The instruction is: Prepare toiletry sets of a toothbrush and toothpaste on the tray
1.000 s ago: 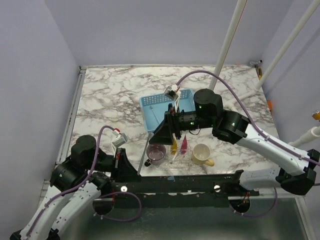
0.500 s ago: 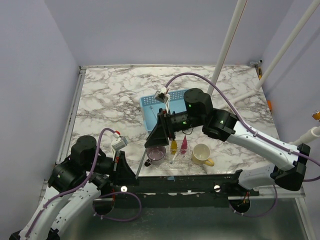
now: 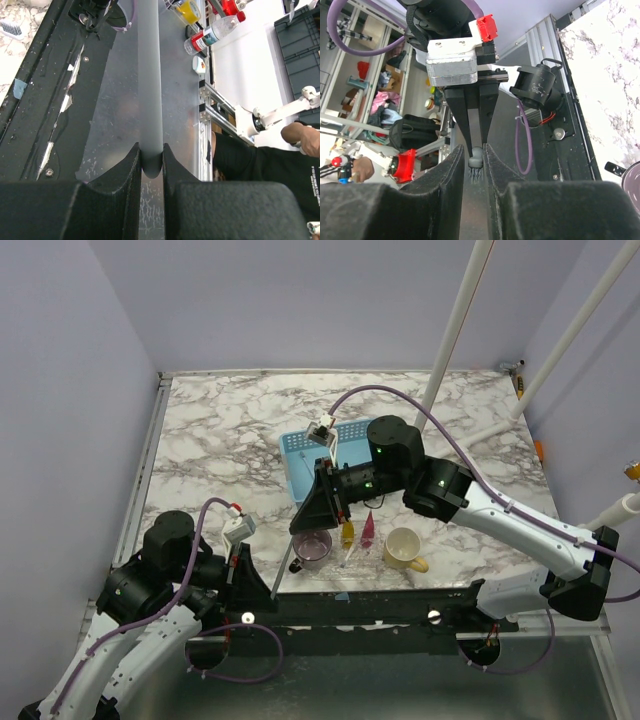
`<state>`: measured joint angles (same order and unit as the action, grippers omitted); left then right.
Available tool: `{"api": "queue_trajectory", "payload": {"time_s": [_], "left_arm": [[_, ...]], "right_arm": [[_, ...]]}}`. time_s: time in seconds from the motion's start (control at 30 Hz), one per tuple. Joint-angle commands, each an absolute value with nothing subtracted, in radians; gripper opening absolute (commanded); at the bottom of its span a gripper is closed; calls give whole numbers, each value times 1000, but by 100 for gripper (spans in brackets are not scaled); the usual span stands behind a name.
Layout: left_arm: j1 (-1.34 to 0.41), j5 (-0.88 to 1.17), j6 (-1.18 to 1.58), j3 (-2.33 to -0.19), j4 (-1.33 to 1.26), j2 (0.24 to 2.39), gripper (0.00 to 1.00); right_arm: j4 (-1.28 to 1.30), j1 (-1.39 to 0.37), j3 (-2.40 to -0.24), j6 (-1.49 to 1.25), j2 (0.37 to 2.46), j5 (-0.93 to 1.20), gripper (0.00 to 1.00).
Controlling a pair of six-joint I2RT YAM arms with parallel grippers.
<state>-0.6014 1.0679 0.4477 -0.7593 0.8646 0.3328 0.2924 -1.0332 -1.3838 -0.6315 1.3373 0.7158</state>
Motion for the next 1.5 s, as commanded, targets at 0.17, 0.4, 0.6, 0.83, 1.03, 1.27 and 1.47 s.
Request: {"api": "queue_trajectory", "payload": {"time_s": [0.17, 0.4, 0.6, 0.83, 1.03, 1.27, 1.47], "left_arm": [[-595, 1075, 437, -787, 884, 343, 0], [-595, 1029, 466, -790, 838, 353, 43], [-595, 976, 536, -794, 751, 365, 71], [-594, 874, 573, -826, 699, 388, 81], [-594, 752, 577, -845, 696, 406, 87], [-595, 672, 580, -837, 690, 399, 87], [-594, 651, 565, -825, 690, 397, 87]], "right_arm": [[257, -1036, -1380, -643, 1342, 770, 0], [276, -1036, -1354, -633, 1299, 740, 0], [420, -1040, -1368, -570, 1213, 582, 0], [581, -1091, -1367, -519, 1107, 326, 0], [713, -1157, -1378, -509, 1062, 87, 0], [841, -1286, -1438, -535, 1053, -211, 0], [963, -1429, -1505, -588, 1097, -513, 0]]}}
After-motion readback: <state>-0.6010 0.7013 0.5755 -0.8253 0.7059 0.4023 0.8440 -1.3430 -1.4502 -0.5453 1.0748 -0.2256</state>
